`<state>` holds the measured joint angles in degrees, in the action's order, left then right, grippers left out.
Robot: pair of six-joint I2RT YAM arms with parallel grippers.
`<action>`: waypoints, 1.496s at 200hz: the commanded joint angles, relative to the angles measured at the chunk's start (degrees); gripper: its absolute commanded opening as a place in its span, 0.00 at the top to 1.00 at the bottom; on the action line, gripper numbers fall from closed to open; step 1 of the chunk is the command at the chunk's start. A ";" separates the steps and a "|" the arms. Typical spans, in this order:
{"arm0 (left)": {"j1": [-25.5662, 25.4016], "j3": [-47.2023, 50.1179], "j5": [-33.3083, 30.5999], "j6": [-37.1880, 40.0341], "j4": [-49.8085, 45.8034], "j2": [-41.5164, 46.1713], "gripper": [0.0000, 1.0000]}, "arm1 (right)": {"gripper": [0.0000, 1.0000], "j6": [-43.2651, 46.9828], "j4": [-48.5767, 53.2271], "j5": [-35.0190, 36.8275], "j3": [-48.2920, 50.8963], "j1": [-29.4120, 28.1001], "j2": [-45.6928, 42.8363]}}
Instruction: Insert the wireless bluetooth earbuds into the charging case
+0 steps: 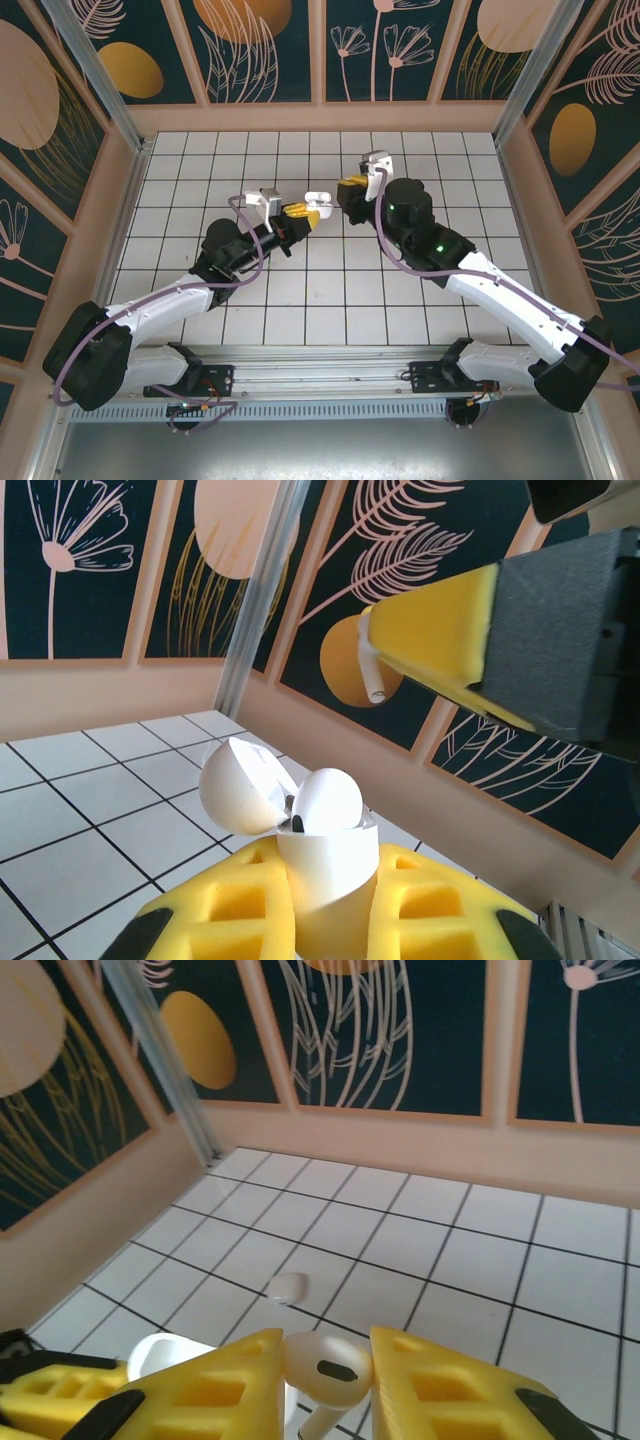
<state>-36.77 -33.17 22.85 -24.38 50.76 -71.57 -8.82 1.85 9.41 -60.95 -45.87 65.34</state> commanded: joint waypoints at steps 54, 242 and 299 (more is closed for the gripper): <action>-0.31 -2.40 -1.48 0.63 0.04 0.73 1.00 | 0.74 -0.21 2.95 -8.27 -3.88 -1.14 3.80; -0.44 -4.50 -3.43 2.32 -2.95 0.95 1.00 | 0.75 -3.05 21.64 -2.03 -15.83 -2.39 11.06; -0.46 -4.53 -3.61 3.10 -3.21 0.77 1.00 | 0.75 -6.25 27.21 0.49 -20.52 -2.47 13.16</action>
<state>-37.10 -35.70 20.27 -22.74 46.15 -71.55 -12.45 24.16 7.38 -77.73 -47.79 77.56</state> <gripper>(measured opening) 0.128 0.256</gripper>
